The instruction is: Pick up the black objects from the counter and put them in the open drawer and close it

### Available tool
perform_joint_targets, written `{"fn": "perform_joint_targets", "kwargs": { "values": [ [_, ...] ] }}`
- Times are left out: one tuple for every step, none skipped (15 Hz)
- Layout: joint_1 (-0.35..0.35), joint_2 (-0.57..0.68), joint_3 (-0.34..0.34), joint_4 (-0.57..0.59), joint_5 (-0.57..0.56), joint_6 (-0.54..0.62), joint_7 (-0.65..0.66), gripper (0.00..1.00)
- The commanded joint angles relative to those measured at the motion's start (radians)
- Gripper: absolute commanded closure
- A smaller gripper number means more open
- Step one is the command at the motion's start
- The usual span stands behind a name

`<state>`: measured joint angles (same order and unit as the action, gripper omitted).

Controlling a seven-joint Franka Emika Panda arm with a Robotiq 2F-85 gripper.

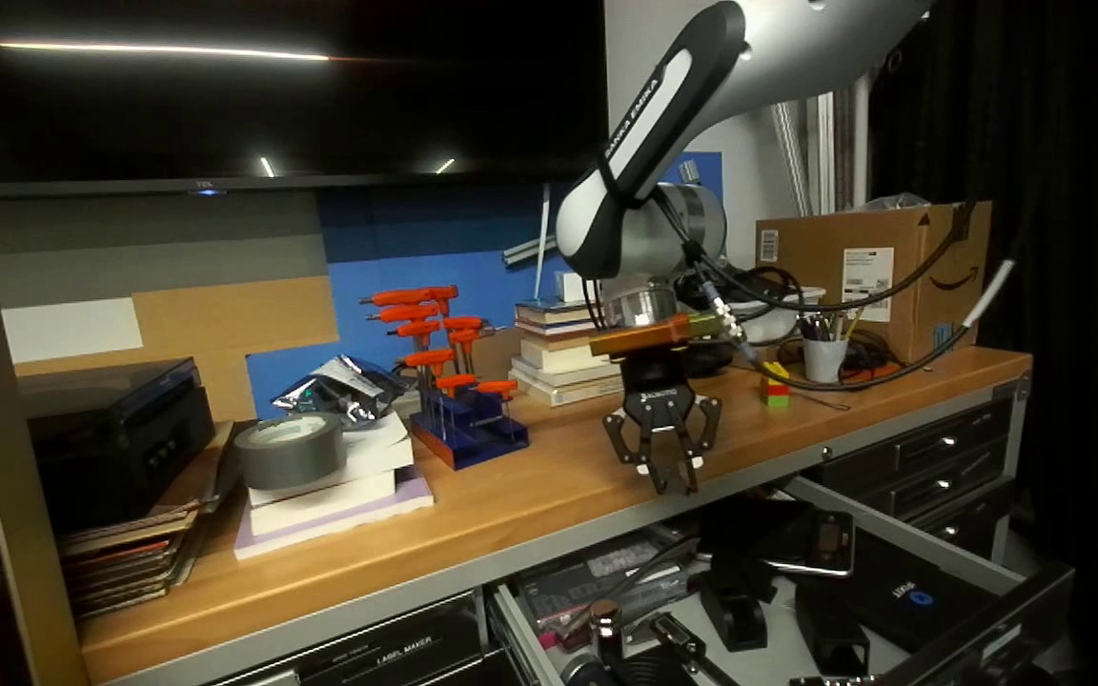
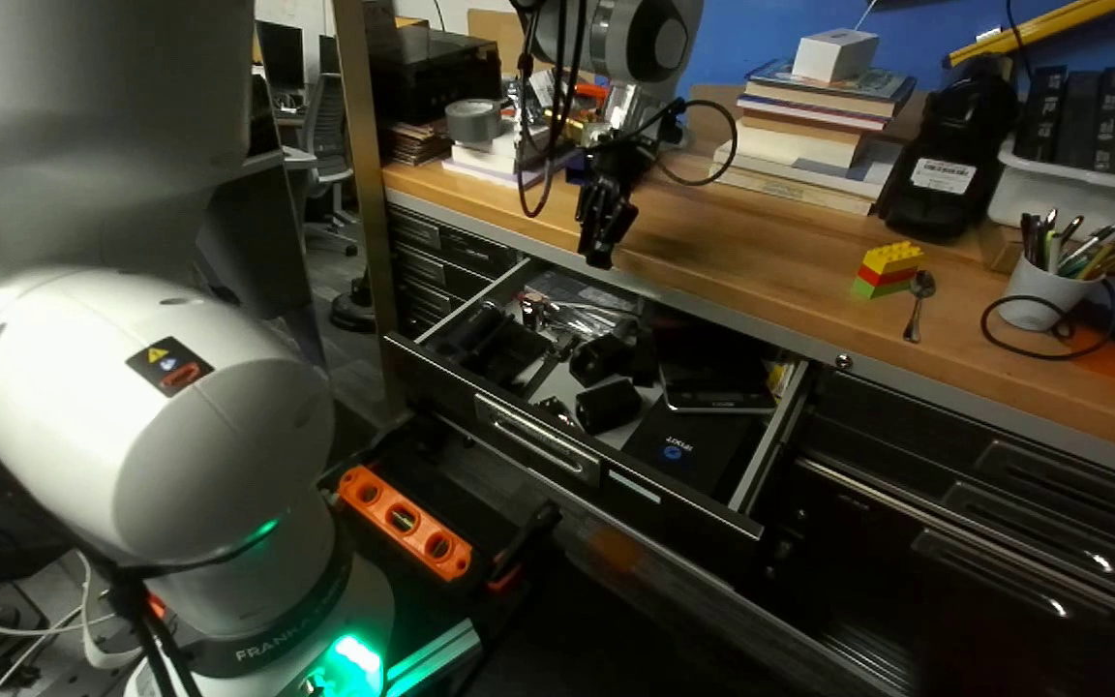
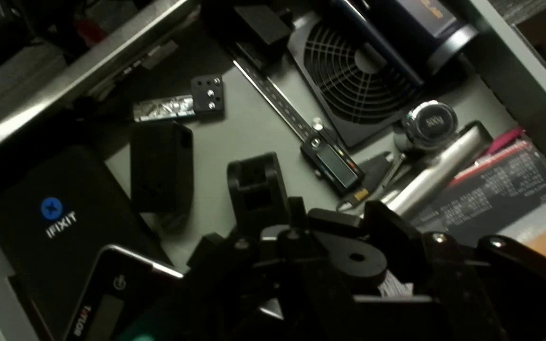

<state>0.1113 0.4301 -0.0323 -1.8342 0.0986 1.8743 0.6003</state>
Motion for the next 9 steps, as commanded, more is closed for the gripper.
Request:
{"fn": "perform_joint_targets", "kwargs": {
  "values": [
    [-0.035, -0.175, 0.0, -0.248, 0.051, 0.032, -0.052, 0.77],
    [-0.044, -0.208, -0.002, -0.304, 0.056, 0.032, -0.061, 0.77],
    [-0.052, -0.239, -0.004, -0.36, 0.062, 0.028, -0.072, 0.77],
    [-0.059, -0.27, -0.007, -0.417, 0.065, 0.026, -0.081, 0.77],
    [-0.067, -0.293, -0.007, -0.476, 0.071, 0.022, -0.093, 0.77],
    [-0.074, -0.316, -0.008, -0.535, 0.077, 0.023, -0.109, 0.77],
    [-0.08, -0.312, -0.005, -0.565, 0.086, 0.014, -0.129, 0.77],
    [-0.084, -0.307, -0.003, -0.594, 0.093, 0.01, -0.142, 0.77],
    [-0.084, -0.293, 0.002, -0.613, 0.102, 0.007, -0.16, 0.77]
  ]
}}
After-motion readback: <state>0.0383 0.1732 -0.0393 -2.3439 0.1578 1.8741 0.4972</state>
